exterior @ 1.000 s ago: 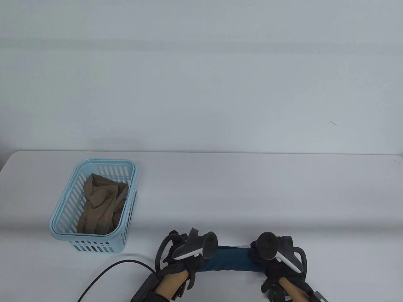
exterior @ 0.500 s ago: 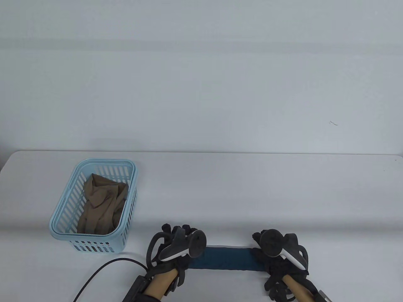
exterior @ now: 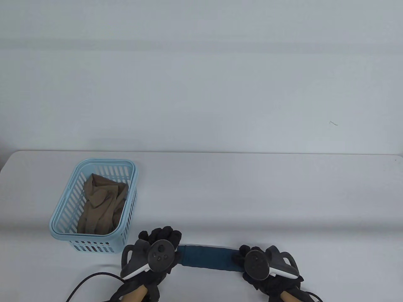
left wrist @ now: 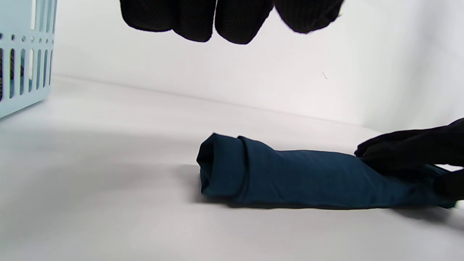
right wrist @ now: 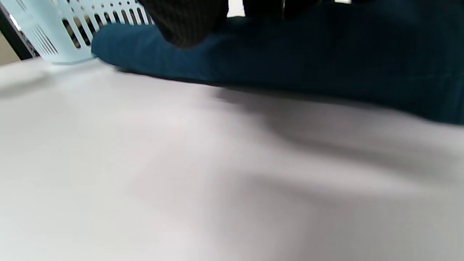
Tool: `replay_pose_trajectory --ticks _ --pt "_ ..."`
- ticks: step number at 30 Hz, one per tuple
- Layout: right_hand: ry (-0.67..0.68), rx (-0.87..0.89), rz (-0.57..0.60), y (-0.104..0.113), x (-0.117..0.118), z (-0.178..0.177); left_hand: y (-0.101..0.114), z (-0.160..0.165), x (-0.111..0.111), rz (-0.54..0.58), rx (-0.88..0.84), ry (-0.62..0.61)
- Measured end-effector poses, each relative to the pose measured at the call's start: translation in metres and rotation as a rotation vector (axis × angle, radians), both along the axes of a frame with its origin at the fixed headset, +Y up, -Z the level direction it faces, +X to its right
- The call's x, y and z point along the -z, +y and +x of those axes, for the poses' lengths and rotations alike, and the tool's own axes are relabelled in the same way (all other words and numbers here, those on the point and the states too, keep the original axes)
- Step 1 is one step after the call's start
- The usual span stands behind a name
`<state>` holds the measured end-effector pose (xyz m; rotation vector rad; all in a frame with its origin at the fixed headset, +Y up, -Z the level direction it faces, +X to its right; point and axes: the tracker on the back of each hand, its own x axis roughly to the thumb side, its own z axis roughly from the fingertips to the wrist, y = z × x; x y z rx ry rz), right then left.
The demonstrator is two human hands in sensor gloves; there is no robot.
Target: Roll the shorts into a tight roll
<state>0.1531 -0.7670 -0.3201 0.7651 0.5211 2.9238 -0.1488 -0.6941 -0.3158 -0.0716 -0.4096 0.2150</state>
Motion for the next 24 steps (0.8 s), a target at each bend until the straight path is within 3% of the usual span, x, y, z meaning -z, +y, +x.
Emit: replay_pose_trajectory --ticks 12,18,24 --pt "-0.035 -0.014 0.096 -0.005 -0.001 -0.004 -0.007 0.005 -0.001 -0.037 0.015 -0.029" --pt "-0.149 -0.095 0.132 -0.005 0.019 0.007 -0.010 0.009 -0.002 -0.039 0.033 -0.041" --pt "-0.338 -0.097 0.125 -0.007 0.048 0.044 -0.013 0.011 -0.002 -0.057 0.037 -0.046"
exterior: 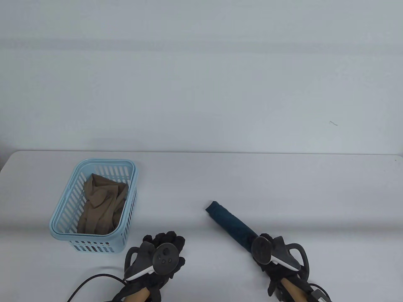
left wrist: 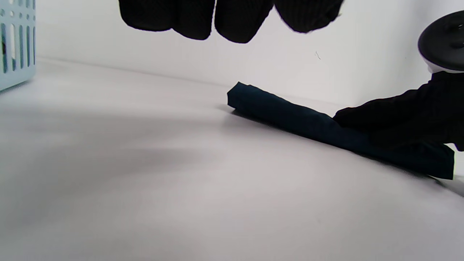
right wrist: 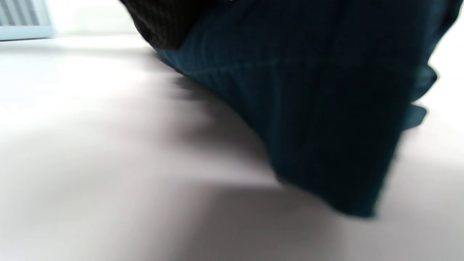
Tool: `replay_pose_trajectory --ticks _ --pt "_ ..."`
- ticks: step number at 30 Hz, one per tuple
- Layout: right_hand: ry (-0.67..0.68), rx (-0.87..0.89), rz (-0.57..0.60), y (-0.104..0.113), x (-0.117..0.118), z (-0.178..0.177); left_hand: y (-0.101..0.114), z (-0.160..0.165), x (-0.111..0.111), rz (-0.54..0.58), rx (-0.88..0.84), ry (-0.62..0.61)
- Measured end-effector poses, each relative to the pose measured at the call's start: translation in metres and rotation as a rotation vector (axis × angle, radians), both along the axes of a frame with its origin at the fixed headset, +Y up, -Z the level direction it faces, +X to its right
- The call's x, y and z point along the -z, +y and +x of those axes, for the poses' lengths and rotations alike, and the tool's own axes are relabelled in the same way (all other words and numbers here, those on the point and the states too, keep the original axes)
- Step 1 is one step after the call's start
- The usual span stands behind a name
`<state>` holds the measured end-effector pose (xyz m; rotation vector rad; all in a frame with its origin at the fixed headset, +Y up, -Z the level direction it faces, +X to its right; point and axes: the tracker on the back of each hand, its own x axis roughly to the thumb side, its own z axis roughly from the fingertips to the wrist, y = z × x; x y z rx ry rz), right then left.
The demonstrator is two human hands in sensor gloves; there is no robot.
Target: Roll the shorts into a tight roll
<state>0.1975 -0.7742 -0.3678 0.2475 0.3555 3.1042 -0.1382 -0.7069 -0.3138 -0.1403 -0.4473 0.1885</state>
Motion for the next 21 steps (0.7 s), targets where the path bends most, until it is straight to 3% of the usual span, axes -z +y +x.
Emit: replay_pose_trajectory --ticks 10,21 --pt "-0.305 0.019 -0.022 -0.001 0.036 0.078 -0.007 0.005 0.001 -0.042 0.012 -0.019" --pt "-0.574 0.017 -0.016 -0.002 0.047 0.155 -0.014 0.005 0.003 -0.085 0.024 -0.017"
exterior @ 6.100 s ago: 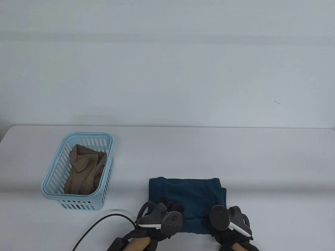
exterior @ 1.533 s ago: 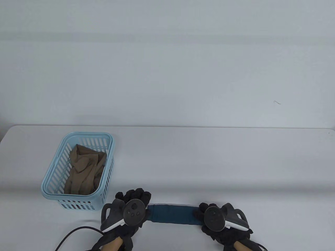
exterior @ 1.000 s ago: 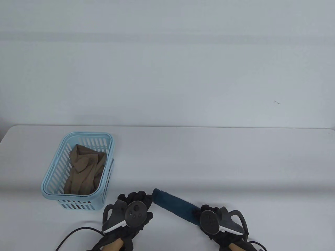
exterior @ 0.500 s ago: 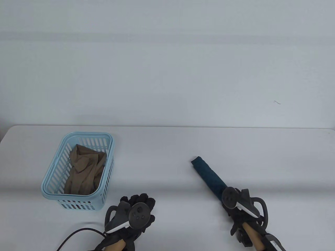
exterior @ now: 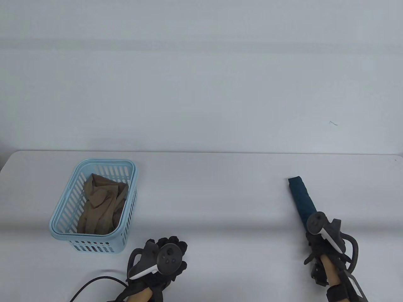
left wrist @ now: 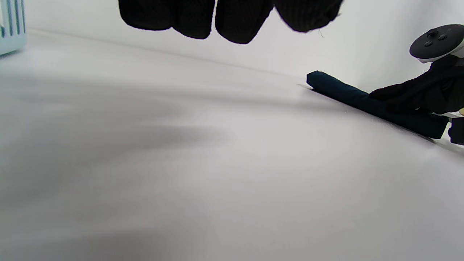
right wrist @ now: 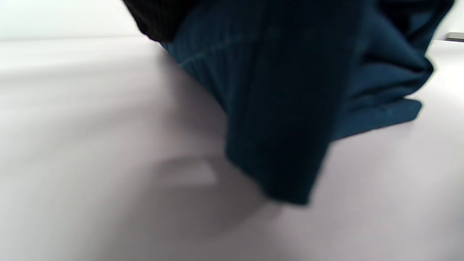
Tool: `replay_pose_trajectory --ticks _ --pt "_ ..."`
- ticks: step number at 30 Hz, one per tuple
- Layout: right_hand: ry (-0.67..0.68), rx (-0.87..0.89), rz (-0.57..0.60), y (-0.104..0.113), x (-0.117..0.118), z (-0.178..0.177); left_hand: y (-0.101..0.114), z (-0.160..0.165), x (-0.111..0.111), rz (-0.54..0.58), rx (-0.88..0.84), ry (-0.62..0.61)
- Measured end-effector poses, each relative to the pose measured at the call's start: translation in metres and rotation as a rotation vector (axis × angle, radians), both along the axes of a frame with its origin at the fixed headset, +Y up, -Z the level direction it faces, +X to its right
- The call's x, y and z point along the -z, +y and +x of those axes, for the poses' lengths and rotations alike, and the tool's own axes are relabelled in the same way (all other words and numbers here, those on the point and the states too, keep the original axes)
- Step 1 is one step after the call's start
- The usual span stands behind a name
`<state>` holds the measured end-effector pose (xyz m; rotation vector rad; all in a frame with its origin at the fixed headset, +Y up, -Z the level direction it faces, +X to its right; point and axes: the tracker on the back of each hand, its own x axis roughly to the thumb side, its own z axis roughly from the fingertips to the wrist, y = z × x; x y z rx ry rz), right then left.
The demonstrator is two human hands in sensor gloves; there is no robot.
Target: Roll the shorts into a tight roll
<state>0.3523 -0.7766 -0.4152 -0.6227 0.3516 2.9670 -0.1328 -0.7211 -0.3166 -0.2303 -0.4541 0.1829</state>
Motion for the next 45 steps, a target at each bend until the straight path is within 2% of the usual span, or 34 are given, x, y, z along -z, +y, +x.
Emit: replay_pose_trajectory --ticks 6,17,20,22,23,26,28,31,37,41,45 --pt "-0.104 0.003 0.005 0.000 0.000 0.022 -0.002 0.002 0.000 -0.008 0.002 -0.002" --pt "-0.117 0.021 0.016 0.002 -0.001 0.025 0.001 0.006 0.000 0.012 -0.008 -0.016" --pt "-0.117 0.061 0.052 0.016 -0.003 0.024 0.005 0.005 -0.001 0.018 -0.014 -0.016" --pt "-0.096 0.094 0.134 0.035 -0.004 0.016 0.007 0.004 -0.001 0.030 -0.029 -0.013" --pt "-0.048 0.118 0.193 0.051 -0.005 0.007 0.007 0.004 -0.001 0.032 -0.032 -0.012" --pt "0.070 0.146 0.271 0.083 -0.010 -0.023 0.007 0.005 -0.001 0.034 -0.029 -0.011" --pt "0.193 0.160 0.328 0.107 -0.020 -0.054 0.009 0.005 -0.003 0.036 -0.027 -0.006" --pt "0.349 0.198 0.388 0.125 -0.040 -0.097 0.013 0.006 -0.006 0.049 -0.049 -0.001" --pt "0.586 0.158 0.400 0.127 -0.077 -0.155 0.015 0.005 -0.007 0.062 -0.054 0.002" --pt "0.662 0.171 0.393 0.120 -0.096 -0.176 0.015 0.002 -0.006 0.062 -0.056 0.009" --pt "0.701 0.211 0.340 0.103 -0.110 -0.189 0.014 0.000 -0.006 0.059 -0.053 0.016"
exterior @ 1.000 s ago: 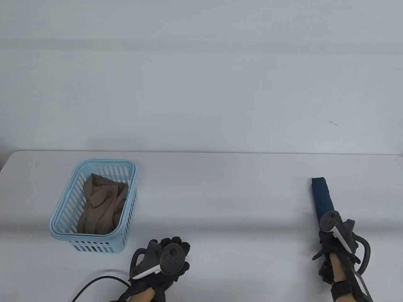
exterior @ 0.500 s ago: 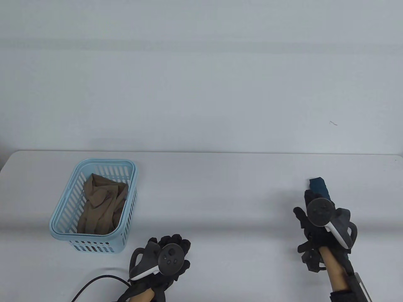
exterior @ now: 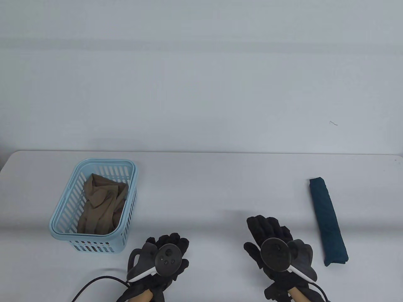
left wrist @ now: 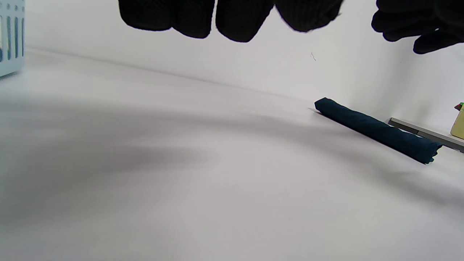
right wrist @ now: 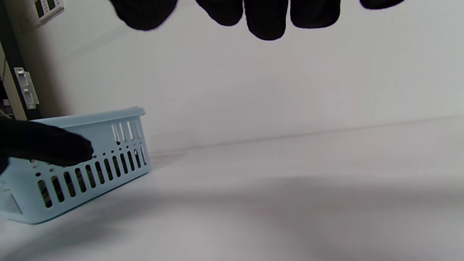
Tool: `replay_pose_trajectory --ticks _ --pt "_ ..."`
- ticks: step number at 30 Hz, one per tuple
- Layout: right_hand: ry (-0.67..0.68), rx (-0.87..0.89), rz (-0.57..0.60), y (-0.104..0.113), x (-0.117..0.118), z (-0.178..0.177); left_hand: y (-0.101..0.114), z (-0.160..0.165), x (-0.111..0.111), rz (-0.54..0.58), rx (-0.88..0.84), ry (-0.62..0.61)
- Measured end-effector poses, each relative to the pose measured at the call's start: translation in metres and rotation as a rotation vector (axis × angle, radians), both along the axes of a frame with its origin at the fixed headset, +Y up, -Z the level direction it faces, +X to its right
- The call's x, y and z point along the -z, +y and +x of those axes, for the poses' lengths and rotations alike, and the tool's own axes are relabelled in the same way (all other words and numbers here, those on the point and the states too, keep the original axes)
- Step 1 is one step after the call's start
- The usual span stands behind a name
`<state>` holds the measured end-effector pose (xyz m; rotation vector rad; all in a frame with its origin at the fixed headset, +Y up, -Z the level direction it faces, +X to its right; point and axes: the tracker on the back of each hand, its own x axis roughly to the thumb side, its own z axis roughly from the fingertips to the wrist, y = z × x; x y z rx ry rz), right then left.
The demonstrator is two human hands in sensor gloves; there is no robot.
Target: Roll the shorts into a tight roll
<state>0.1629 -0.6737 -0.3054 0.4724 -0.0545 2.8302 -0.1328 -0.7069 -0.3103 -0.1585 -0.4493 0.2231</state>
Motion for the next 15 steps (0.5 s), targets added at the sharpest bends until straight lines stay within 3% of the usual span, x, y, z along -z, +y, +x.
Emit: replay_pose_trajectory --ticks 7,15 --pt "0.019 -0.080 -0.117 -0.036 0.000 -0.005 -0.003 0.001 0.000 -0.018 0.006 -0.011" --pt "0.007 -0.086 -0.111 -0.040 0.001 -0.003 -0.003 0.001 0.000 -0.021 0.003 -0.021"
